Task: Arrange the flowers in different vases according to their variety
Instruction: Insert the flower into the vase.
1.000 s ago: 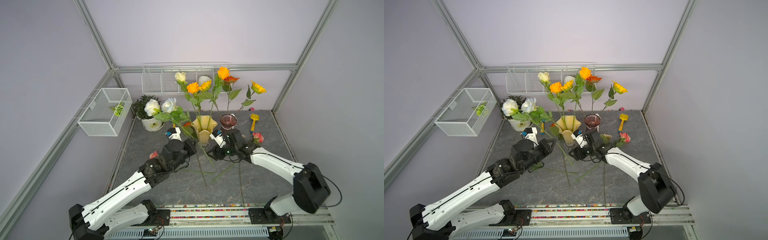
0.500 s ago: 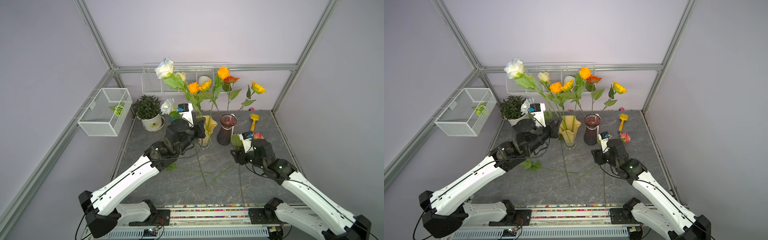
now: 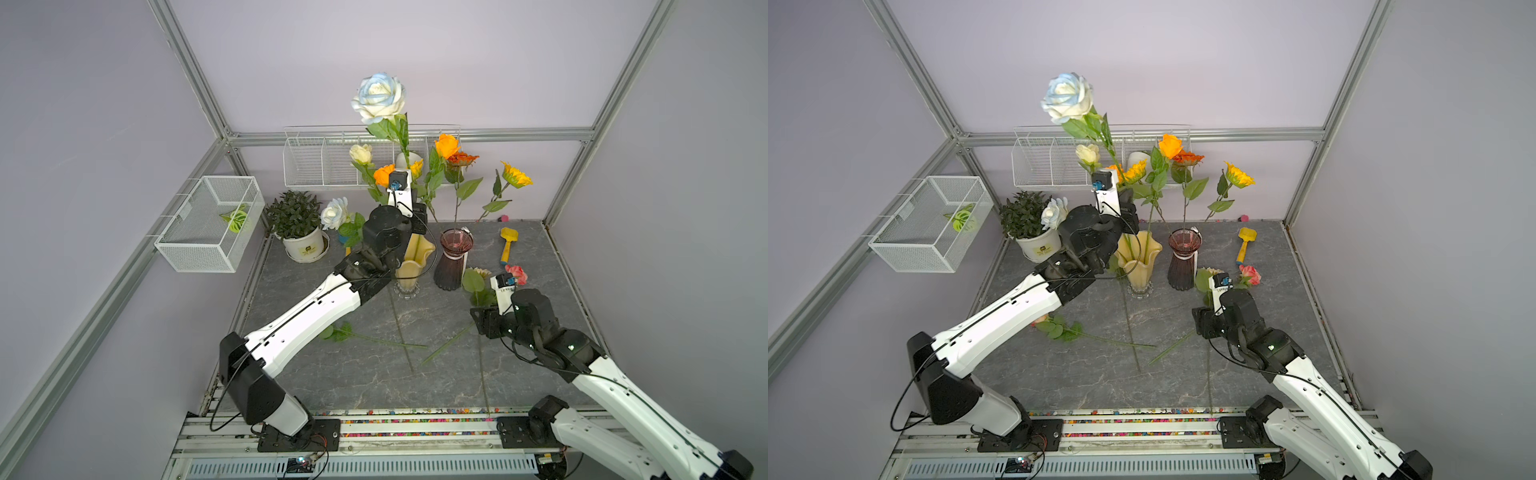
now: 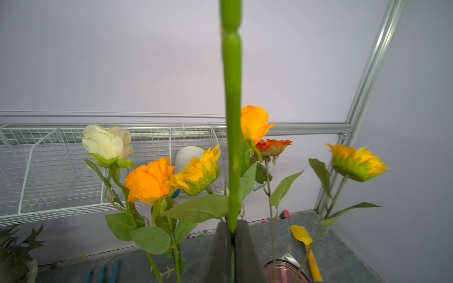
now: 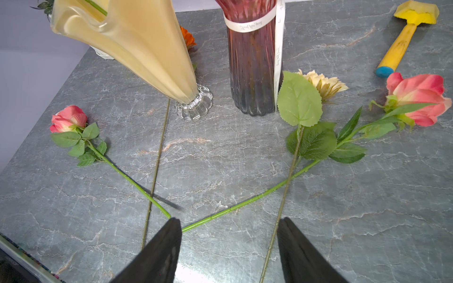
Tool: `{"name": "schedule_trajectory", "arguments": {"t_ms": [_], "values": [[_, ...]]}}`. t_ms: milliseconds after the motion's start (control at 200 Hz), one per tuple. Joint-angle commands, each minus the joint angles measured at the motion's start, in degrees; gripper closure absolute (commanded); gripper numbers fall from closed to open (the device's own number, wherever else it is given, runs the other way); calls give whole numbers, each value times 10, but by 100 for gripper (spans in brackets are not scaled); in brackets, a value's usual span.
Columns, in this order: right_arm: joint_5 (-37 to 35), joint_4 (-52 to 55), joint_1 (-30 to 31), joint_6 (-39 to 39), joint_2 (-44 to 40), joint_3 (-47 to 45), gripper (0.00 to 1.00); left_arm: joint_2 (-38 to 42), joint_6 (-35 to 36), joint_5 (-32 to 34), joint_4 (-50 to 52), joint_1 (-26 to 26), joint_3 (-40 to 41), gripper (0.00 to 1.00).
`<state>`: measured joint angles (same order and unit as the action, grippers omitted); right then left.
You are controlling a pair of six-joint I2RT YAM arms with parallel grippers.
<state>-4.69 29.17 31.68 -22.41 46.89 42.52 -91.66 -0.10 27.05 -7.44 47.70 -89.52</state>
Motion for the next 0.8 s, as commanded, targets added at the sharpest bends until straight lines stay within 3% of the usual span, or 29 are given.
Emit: {"name": "schedule_trajectory", "arguments": {"t_ms": [0,205,585,795], "values": [[-12,12,0,-11,-13,-11,32,-34,32,18,-39,-11,-9,100],[-16,16,0,-12,-13,-15,32,-75,-31,11,-33,-12,11,100],[-23,52,0,-12,-8,5,28,-59,-169,-44,42,-8,86,100],[-21,72,0,-12,-10,18,27,-51,-193,-52,108,11,80,49]]}}
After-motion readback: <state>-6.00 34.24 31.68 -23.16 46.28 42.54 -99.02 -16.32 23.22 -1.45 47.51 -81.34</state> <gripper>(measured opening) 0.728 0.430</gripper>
